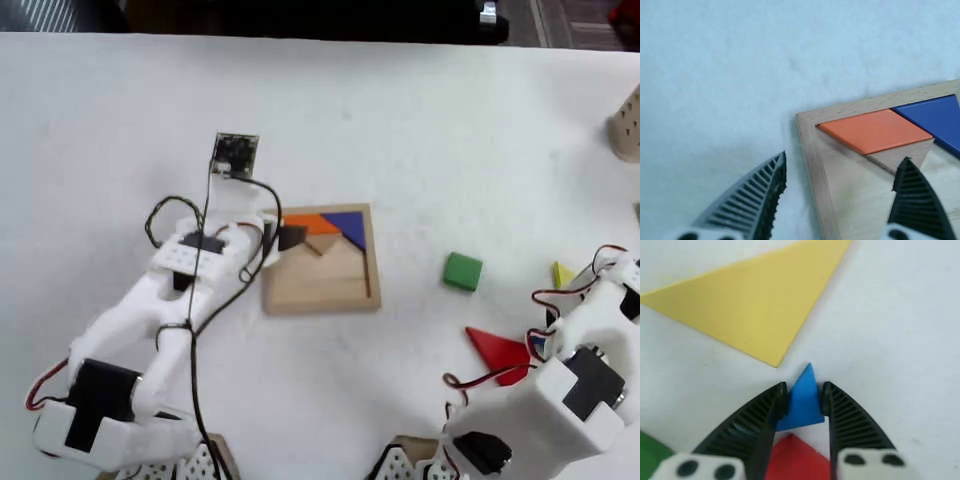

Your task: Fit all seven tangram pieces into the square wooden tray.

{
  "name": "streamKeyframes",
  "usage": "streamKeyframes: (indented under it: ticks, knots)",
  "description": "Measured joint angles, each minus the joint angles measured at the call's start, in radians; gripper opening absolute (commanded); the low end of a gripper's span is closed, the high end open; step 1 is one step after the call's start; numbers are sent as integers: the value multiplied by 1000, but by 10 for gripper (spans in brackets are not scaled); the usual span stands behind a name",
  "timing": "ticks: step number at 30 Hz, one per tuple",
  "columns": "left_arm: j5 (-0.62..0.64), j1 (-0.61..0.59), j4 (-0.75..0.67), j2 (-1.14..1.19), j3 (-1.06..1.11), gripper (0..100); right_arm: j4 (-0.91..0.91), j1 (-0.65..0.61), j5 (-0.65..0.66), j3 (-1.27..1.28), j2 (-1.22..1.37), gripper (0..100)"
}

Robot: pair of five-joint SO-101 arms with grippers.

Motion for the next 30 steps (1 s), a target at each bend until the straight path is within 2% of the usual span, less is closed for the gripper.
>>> streamKeyframes:
  ticks: [7,14,20,30]
  knots:
    - [0,0,0,0,0,340,115,-21,0,-71,2,95]
    - [0,0,0,0,0,340,144,-21,20,-75,9,99]
    - [0,0,0,0,0,340,195,-21,40,-75,9,186]
    - [0,0,0,0,0,340,201,-21,20,-75,9,190]
